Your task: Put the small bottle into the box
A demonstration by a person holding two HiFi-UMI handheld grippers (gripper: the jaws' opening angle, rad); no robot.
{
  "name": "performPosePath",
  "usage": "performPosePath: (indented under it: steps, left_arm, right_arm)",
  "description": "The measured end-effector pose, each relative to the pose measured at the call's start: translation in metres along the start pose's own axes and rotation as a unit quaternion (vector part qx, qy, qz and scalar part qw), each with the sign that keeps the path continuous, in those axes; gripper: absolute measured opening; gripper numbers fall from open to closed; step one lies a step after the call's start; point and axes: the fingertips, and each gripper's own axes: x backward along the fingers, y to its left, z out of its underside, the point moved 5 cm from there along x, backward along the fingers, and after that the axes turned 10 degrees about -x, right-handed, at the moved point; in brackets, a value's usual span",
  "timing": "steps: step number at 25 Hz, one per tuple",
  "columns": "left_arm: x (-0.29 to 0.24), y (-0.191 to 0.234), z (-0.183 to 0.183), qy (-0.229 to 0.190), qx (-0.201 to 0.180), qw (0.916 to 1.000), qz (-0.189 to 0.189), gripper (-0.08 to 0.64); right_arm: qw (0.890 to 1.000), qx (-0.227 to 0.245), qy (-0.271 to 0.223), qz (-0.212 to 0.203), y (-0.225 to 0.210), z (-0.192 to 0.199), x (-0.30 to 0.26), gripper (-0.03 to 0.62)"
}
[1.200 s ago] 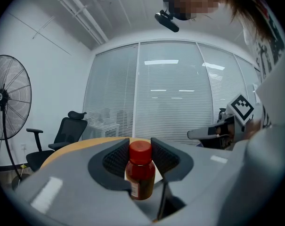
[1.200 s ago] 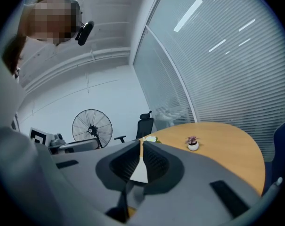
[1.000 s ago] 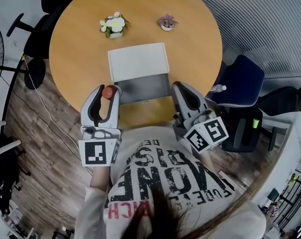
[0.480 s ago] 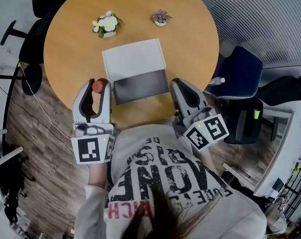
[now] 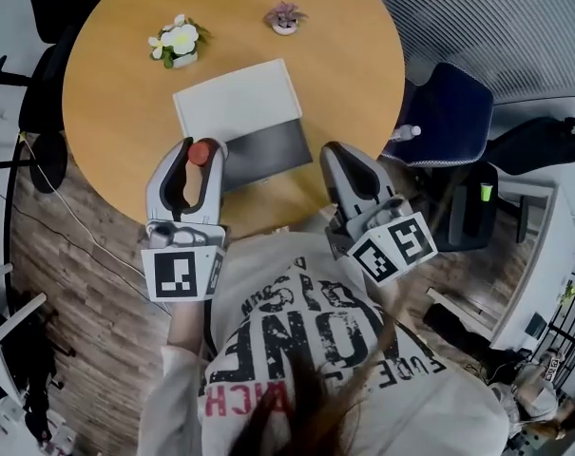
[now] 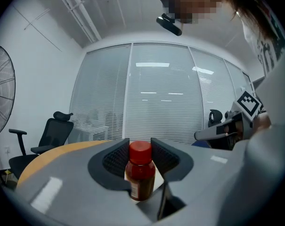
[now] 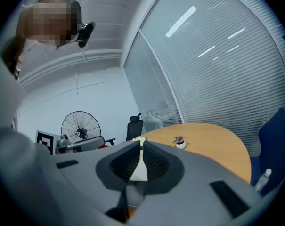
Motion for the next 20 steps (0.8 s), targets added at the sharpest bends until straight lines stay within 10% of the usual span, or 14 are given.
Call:
performPosePath:
  steps: [20]
  left_arm:
    - [-0.026, -0.031, 0.043, 0.014, 0.005, 0.9972, 0.073, 0.149]
  right_arm:
    - [0.999, -0.017, 0.009, 0.027, -0.002, 0.016, 0.0, 0.025]
